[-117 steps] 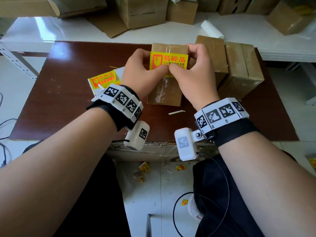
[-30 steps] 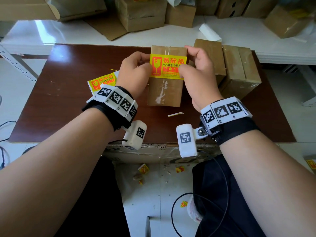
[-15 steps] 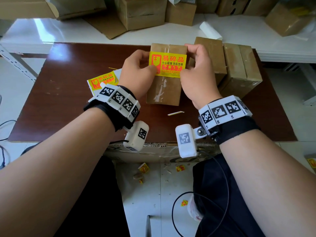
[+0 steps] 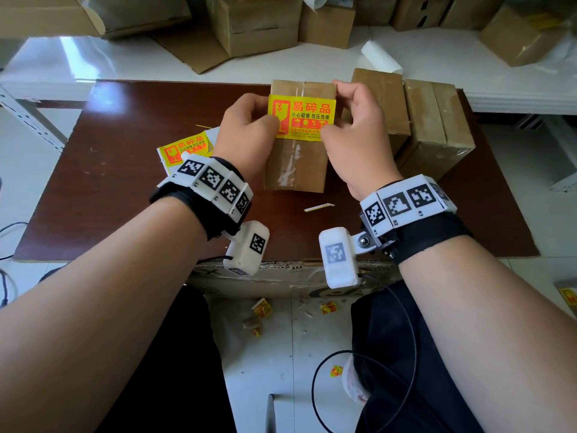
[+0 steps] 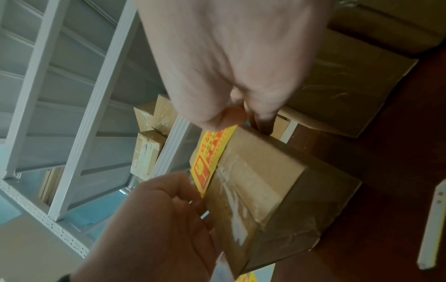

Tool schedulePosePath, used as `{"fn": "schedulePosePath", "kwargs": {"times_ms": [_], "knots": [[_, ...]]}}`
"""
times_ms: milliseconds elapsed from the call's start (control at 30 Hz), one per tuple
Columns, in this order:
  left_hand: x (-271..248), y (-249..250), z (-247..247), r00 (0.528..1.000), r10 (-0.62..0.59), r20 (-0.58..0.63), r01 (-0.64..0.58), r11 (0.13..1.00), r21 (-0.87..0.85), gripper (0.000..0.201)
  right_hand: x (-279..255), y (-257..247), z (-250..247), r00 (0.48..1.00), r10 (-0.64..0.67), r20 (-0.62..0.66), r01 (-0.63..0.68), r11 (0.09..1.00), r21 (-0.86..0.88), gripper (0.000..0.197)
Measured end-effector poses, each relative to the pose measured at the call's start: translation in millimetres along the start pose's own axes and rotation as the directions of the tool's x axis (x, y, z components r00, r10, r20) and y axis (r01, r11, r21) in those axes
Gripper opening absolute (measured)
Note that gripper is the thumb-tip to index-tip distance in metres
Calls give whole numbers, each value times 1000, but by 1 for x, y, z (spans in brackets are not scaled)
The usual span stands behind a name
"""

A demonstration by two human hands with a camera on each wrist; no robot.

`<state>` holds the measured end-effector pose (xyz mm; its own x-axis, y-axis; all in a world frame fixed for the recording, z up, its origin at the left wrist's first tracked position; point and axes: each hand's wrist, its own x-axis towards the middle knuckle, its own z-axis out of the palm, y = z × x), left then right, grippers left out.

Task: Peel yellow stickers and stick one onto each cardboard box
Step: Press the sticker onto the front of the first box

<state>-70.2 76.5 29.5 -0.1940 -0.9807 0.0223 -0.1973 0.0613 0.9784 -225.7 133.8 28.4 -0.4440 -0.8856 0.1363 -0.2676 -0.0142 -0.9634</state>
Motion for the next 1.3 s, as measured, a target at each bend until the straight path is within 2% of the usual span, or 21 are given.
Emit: {"fn": "schedulePosePath", "kwargs": {"times_ms": [67, 167, 233, 333, 500, 567, 600, 667, 733, 767, 833, 900, 1067, 1100, 1200, 1233, 1267, 1300], "knots": [[-1, 0, 0, 1000, 1, -14, -1, 1000, -4, 11, -1, 0, -1, 1000, -6, -16, 7, 999, 40, 44], [-3, -5, 3, 997, 58, -56, -54, 996, 72, 38, -2, -1, -1, 999, -47, -23, 49, 996, 76, 49], [-2, -8, 2, 995, 71, -76, -64, 994, 92, 46, -2, 2, 0, 998, -60, -11, 60, 996, 70, 54], [3, -12, 0, 993, 99, -69, -90, 988, 123, 39, -1, 4, -2, 998, -66, -23, 67, 996, 54, 50], [7, -15, -2, 993, 96, -63, -89, 991, 103, 33, 3, 6, -3, 997, -68, -43, 70, 996, 46, 25], [11, -16, -4, 996, 38, -79, -34, 998, 55, 42, 3, 3, -4, 995, -61, -78, 63, 998, 25, 6], [13, -15, -6, 995, -7, -97, 10, 1000, 21, 49, 2, 1, -5, 995, -46, -94, 48, 998, 29, 8], [14, -10, -8, 993, -83, -87, 81, 996, -24, 68, 1, -1, -6, 995, -21, -103, 27, 998, 53, 26], [11, -9, -6, 998, -65, -27, 66, 998, 17, 80, -1, -2, -4, 996, -30, -83, 37, 995, 88, 24], [5, -8, -4, 1000, -23, -13, 24, 998, 65, 73, -1, -1, -3, 997, -41, -72, 47, 995, 86, 21], [-2, -10, -1, 998, 52, -23, -48, 986, 159, 59, -2, 3, -2, 995, -77, -61, 79, 996, 32, 35], [0, -15, -1, 996, 79, -51, -71, 985, 154, 59, 0, 6, -2, 993, -100, -66, 100, 995, -6, 39], [4, -16, -1, 997, 53, -57, -50, 997, 53, 35, 3, 2, -3, 994, -67, -88, 69, 997, 27, 14], [4, -15, -2, 998, 23, -59, -21, 999, 41, 42, 3, 2, -4, 993, -59, -107, 63, 998, 29, 9], [9, -10, -9, 996, -83, -40, 82, 996, -20, 88, 1, -1, -6, 992, -11, -128, 18, 998, 56, 33], [9, -8, -10, 995, -102, -21, 102, 994, -25, 97, 0, -1, -5, 994, -9, -110, 18, 997, 77, 33], [6, -6, -9, 996, -87, 4, 87, 996, -5, 95, -2, -2, -3, 996, -17, -84, 24, 996, 90, 26], [0, -4, -7, 999, -49, 12, 48, 998, 38, 82, -3, -3, -1, 997, -27, -69, 33, 996, 89, 19]]}}
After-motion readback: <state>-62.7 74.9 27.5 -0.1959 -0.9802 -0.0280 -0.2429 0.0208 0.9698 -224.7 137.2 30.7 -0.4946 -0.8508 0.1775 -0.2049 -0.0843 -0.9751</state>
